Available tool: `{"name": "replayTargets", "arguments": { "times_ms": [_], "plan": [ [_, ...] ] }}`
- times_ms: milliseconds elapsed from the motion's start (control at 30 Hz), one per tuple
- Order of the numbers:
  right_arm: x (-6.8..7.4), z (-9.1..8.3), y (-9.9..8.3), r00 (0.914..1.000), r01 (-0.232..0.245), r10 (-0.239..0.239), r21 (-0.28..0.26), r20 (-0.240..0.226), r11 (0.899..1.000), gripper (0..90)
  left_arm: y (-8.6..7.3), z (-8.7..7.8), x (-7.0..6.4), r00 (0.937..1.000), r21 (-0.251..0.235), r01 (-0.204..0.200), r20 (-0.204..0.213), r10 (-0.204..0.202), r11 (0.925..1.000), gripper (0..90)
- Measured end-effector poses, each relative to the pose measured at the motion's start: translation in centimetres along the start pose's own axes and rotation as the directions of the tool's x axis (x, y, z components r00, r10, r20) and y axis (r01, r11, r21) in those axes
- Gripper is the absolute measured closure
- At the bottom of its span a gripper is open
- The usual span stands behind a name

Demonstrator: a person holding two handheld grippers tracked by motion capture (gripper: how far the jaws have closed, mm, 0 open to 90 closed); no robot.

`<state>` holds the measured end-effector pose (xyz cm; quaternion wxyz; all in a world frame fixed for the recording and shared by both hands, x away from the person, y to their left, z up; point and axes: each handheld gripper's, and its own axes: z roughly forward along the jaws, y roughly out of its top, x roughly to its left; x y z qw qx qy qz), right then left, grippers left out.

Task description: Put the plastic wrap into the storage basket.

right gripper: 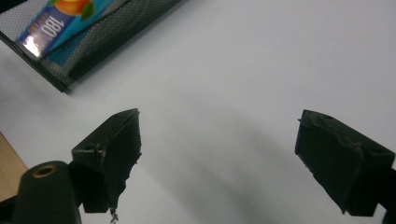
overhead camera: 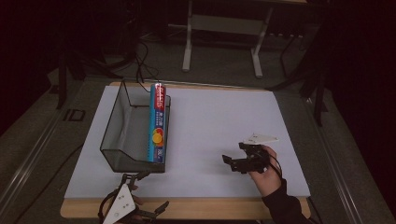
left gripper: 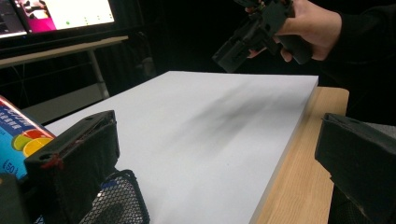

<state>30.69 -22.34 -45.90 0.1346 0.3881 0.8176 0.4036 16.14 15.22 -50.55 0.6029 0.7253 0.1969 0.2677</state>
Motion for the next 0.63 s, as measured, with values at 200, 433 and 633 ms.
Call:
{"name": "replayTargets", "arguments": {
  "times_ms": [200, 433, 633],
  "plan": [
    [-0.6, -0.5, -1.5, 0.9998, -0.009, 0.009, -0.016, 0.02, 1.0, 14.2, 0.0, -0.1, 0.0, 1.0, -0.003, 0.001, -0.001, -0.001, 1.0, 0.4],
    [-1.2, 0.0, -2.2, 0.9988, -0.001, 0.002, -0.016, 0.048, 1.0, 14.3, 0.0, -0.1, 0.0, 1.0, 0.0, -0.001, 0.002, 0.001, 1.0, 0.4],
    [-1.1, 0.7, -2.5, 0.9978, 0.026, -0.027, 0.008, 0.061, 1.0, 14.3, 0.0, -0.1, 0.1, 1.0, -0.003, 0.002, 0.003, -0.002, 1.0, 0.4]
  ]
}}
